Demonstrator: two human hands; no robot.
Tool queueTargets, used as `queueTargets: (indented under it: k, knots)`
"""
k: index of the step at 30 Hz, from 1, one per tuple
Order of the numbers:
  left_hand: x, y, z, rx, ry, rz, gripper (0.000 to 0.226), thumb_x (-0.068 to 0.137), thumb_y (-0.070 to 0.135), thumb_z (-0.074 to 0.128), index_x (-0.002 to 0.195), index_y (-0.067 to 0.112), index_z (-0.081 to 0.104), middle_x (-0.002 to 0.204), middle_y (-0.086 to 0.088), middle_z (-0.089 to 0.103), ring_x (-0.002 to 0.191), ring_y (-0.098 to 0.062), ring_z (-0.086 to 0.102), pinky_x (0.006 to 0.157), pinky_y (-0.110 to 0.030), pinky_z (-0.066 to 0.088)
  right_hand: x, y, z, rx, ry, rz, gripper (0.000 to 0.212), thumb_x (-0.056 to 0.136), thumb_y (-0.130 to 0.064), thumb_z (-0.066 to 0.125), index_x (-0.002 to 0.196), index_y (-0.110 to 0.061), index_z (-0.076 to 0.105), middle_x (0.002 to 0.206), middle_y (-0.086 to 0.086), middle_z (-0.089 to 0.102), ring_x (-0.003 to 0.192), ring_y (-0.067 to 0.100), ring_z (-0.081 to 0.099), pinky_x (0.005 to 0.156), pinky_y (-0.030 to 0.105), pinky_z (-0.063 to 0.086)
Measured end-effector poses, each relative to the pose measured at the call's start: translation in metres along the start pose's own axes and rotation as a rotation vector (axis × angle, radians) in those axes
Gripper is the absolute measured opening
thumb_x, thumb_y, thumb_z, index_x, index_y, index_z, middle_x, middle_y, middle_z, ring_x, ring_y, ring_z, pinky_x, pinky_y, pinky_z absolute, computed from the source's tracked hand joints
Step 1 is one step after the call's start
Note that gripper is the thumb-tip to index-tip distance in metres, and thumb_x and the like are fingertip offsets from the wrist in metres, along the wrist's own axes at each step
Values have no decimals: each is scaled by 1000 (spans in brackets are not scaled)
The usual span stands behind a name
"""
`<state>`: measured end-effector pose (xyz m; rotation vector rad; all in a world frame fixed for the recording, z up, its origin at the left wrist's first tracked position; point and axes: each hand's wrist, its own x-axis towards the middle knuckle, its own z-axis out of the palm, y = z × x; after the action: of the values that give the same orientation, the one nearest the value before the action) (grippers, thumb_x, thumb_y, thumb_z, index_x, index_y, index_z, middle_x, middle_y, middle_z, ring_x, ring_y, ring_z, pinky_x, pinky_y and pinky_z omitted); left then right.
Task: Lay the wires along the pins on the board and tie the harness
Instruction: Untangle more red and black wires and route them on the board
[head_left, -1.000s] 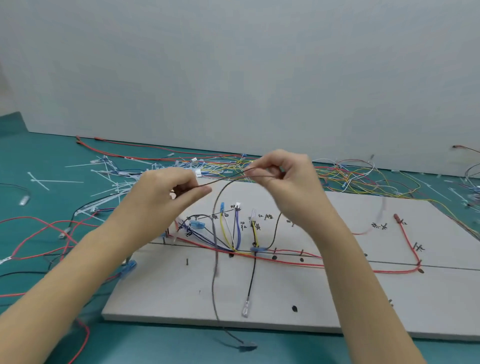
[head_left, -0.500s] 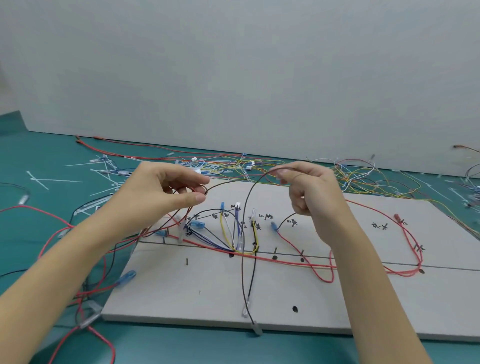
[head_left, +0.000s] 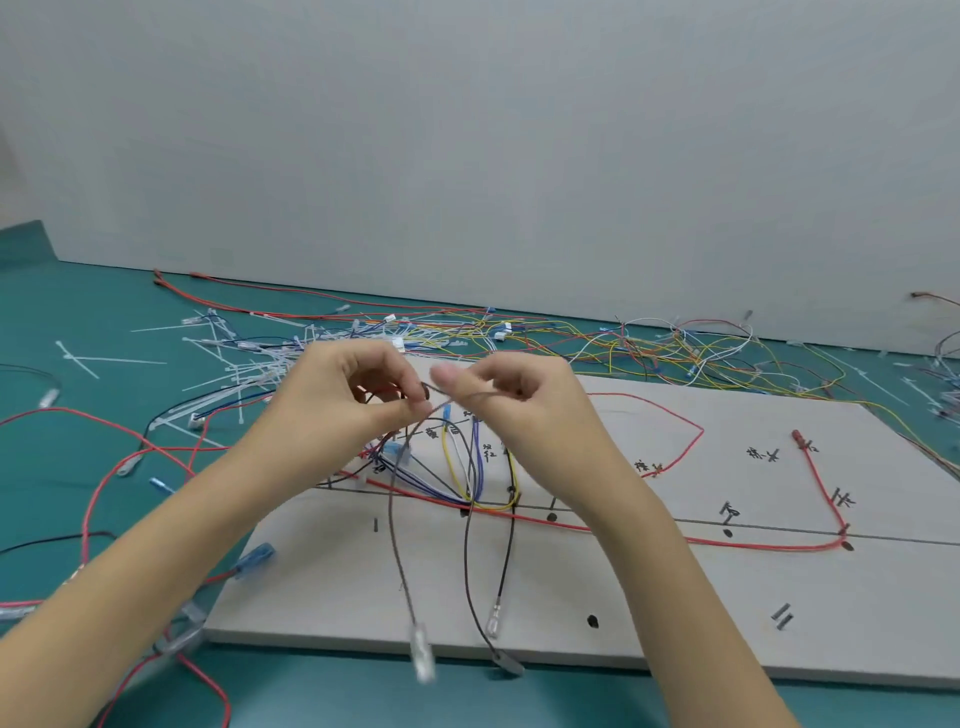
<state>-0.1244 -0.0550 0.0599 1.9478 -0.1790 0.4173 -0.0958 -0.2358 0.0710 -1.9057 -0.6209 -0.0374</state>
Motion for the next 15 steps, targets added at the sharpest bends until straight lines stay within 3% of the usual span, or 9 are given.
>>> queueTargets:
  k: [6, 9, 11, 15]
  knots:
    - [-4, 4, 3, -27, 23, -23, 27, 74, -5, 77, 71, 23, 76, 74, 4, 75, 62, -5, 66, 59, -23, 51, -1, 7, 10, -8, -11, 23, 37, 72, -58, 73, 77, -21, 69, 39, -10, 31, 40, 9, 26, 47, 23, 20]
    - [-5, 6, 2, -65, 8, -46, 36, 76, -7, 74, 82, 28, 79, 77, 8, 75, 60, 1, 60, 54, -14, 46, 1, 11, 3, 26, 9, 59, 21, 83, -40, 72, 83, -20, 73, 42, -10, 29, 41, 9, 23, 46, 23, 18]
    - [-4, 7, -2, -126, -37, -75, 48, 76, -13, 69, 85, 33, 79, 85, 6, 76, 71, -2, 63, 63, -17, 51, 1, 13, -1, 39, 11, 90, 13, 90, -26, 67, 90, -16, 74, 42, -11, 30, 39, 7, 22, 42, 18, 20]
    - [-3, 6, -5, -262, -138, -80, 63, 74, -26, 59, 90, 32, 79, 97, 1, 76, 85, -5, 67, 70, -16, 54, 1, 13, -2, 106, -68, 139, 18, 95, -7, 56, 104, -5, 71, 43, -7, 43, 36, 4, 36, 41, 10, 31]
